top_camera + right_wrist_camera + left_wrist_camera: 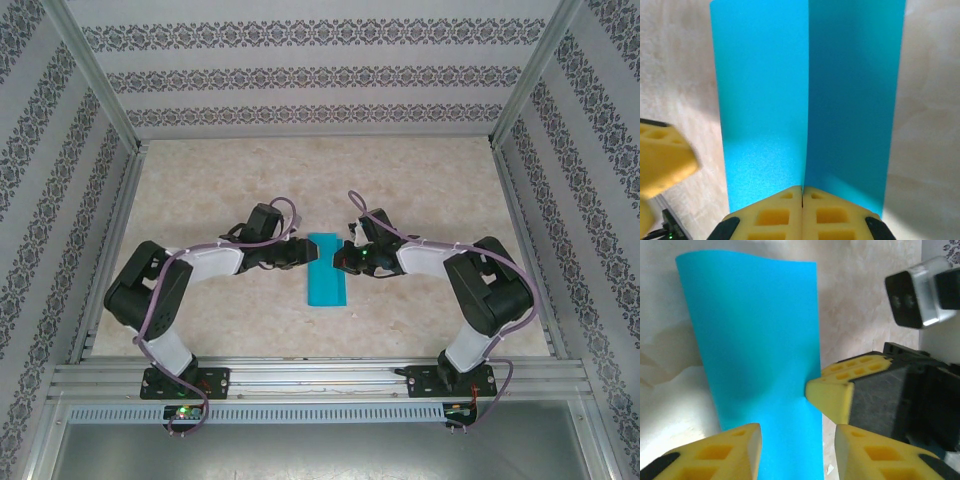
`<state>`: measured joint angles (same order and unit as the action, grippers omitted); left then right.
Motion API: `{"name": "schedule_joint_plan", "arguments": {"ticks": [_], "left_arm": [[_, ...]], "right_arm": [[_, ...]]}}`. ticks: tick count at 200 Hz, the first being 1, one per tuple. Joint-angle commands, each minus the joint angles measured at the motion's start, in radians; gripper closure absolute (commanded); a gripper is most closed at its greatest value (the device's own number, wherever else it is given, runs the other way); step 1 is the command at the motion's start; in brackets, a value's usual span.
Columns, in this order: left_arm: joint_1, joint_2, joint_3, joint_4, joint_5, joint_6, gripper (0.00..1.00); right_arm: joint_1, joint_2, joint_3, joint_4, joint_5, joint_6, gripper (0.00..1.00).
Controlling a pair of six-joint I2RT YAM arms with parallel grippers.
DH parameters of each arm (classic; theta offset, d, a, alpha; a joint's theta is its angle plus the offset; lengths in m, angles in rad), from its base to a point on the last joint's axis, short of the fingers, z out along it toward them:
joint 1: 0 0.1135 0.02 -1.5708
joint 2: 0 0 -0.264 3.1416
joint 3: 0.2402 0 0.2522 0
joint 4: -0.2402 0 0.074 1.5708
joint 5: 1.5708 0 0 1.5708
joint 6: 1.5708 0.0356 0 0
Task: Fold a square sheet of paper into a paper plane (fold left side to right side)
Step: First fold in half a square sheet of paper at the center of the table.
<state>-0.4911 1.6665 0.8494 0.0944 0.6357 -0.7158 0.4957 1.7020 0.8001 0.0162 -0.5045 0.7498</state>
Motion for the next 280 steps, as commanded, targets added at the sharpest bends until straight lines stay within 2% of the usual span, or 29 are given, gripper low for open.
{"name": "schedule_joint_plan", "arguments": {"ticks": [1,62,112,138,185,221,280], "left_arm": [[-0.015,-0.033,-0.002,-0.117,-0.066,0.069,0.51],[-0.047,0.050,0.054,-0.136,-0.043,0.086,0.46],[-0.072,0.130,0.120,-0.196,-0.085,0.085,0.46],[-0.080,0.175,0.149,-0.221,-0.084,0.075,0.50],[-0.095,0.207,0.178,-0.316,-0.157,0.086,0.55],[-0.104,0.233,0.193,-0.349,-0.178,0.062,0.62],[-0.137,0.273,0.228,-0.391,-0.207,0.027,0.62]], "right_arm": [[0.016,0.019,0.031,-0.061,0.055,-0.032,0.99],[0.023,0.027,0.037,-0.077,0.066,-0.036,0.98],[0.023,0.024,0.040,-0.092,0.075,-0.043,0.98],[0.023,0.024,0.039,-0.095,0.077,-0.042,0.96],[0.023,0.013,0.037,-0.107,0.093,-0.046,0.94],[0.015,0.006,0.030,-0.089,0.076,-0.032,0.82],[-0.040,-0.127,-0.016,-0.151,0.130,-0.046,0.58]]}}
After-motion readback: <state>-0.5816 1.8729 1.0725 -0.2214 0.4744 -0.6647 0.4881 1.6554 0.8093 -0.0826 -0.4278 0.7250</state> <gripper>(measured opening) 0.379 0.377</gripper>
